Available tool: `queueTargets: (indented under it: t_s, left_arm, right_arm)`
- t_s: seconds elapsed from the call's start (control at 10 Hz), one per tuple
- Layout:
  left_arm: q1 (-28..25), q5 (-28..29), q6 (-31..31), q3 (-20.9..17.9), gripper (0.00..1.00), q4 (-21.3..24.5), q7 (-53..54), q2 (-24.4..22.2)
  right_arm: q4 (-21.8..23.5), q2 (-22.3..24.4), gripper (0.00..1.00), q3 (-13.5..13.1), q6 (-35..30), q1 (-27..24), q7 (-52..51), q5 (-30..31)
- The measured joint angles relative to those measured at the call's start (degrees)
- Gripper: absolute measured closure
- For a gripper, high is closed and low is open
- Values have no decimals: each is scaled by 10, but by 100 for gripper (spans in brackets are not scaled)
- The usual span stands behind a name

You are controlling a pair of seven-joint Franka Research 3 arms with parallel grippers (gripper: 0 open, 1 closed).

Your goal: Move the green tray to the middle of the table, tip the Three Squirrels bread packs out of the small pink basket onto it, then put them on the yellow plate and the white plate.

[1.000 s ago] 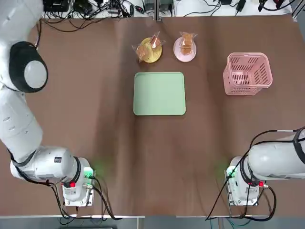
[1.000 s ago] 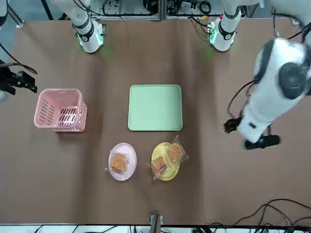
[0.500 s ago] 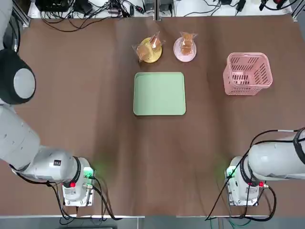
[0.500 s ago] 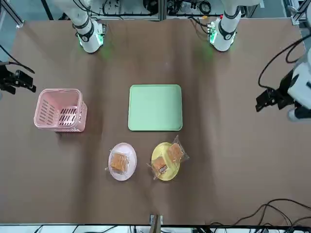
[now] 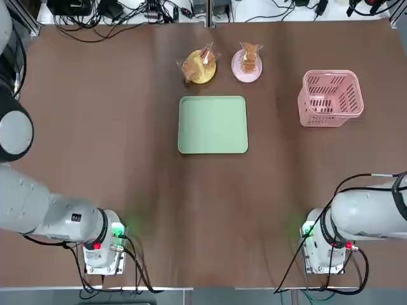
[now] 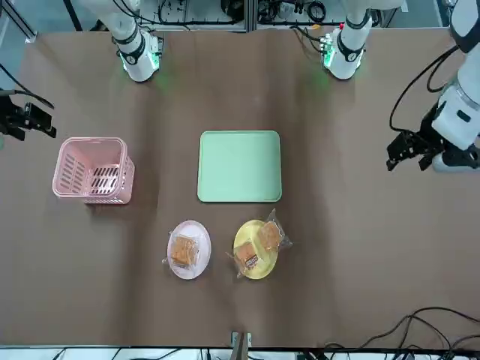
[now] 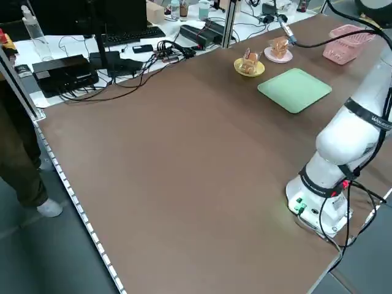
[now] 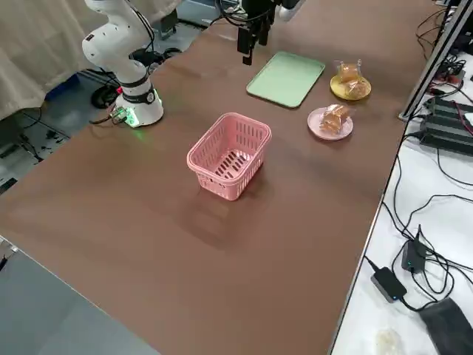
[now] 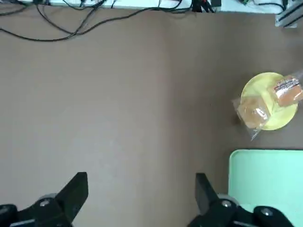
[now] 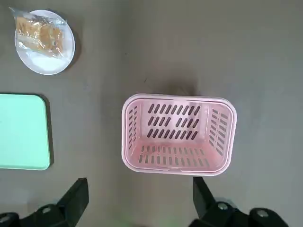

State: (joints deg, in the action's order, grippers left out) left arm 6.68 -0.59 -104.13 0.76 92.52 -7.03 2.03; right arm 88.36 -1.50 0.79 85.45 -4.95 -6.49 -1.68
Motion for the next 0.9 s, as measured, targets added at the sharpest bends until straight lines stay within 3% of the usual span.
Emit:
queueTargets:
  t_s: [0.9]
  left_arm:
    - [1, 17, 22, -1, 0, -3, 1, -1]
  right_arm:
    - [0, 0, 2, 0, 0, 0, 0, -1]
